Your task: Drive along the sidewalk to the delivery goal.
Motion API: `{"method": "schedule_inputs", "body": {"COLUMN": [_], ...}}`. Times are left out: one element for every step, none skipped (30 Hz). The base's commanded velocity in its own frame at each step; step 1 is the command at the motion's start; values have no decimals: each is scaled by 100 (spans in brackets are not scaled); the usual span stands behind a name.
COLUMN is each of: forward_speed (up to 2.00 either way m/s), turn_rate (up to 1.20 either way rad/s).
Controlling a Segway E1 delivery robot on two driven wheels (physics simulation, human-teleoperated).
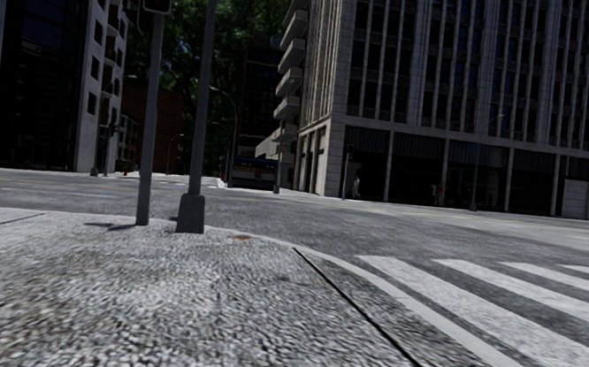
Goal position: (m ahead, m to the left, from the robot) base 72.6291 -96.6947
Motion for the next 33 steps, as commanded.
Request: {"method": "schedule_inputs", "body": {"forward_speed": [147,146,146,146,146,146,145,145,145,145,145,145,145,144,144,144,144,144,144,144,144,144,144,144,144,144,144,144,145,145,145,145,146], "turn_rate": [-52,-53,-54,-54,-54,-56,-60,-60,-67,-70,-70,-71,-71,-71,-71,-71,-71,-71,-71,-71,-71,-71,-71,-71,-71,-71,-71,-71,-71,-71,-71,-71,-71]}}
